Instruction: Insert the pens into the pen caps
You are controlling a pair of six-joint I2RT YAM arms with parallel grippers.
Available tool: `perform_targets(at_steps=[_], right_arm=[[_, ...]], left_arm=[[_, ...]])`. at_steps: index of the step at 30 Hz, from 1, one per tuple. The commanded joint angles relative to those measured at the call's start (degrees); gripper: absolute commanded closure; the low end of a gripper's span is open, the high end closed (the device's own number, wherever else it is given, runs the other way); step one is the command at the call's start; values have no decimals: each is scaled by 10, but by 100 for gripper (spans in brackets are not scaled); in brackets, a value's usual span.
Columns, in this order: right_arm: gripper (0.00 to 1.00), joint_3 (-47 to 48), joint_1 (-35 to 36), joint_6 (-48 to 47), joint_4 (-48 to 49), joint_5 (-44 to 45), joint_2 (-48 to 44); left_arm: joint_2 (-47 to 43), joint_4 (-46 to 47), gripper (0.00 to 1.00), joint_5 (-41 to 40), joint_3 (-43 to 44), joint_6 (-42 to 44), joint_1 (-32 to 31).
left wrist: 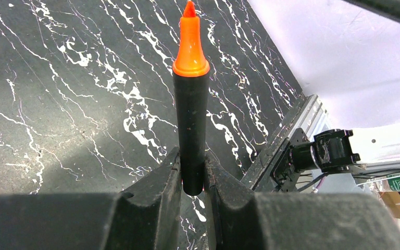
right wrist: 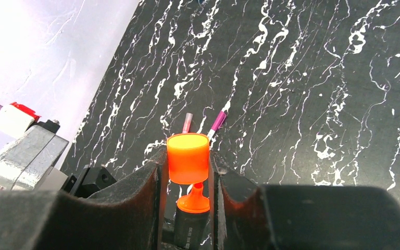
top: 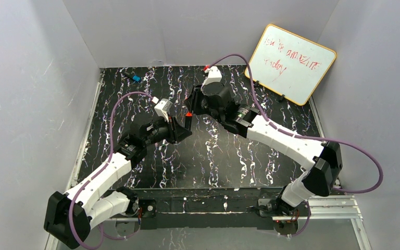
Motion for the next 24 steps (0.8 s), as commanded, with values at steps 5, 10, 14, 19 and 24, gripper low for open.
perform_targets(at_steps=[5, 10, 14, 19, 24], right_arm=[[78, -4, 2, -21, 23, 20, -26], [78, -30, 2, -20, 37, 15, -22], [78, -33, 2, -16, 38, 5, -15], [78, -31, 2, -11, 30, -9, -19], [78, -37, 3, 9, 21, -34, -26]], left_arm=[[-13, -3, 100, 3, 3, 11, -2], [-14, -4, 100, 3, 4, 11, -2], [-16, -8, 100, 3, 5, 13, -2], [-19, -12, 100, -1, 6, 15, -2], [-17, -12, 100, -9, 8, 19, -2]])
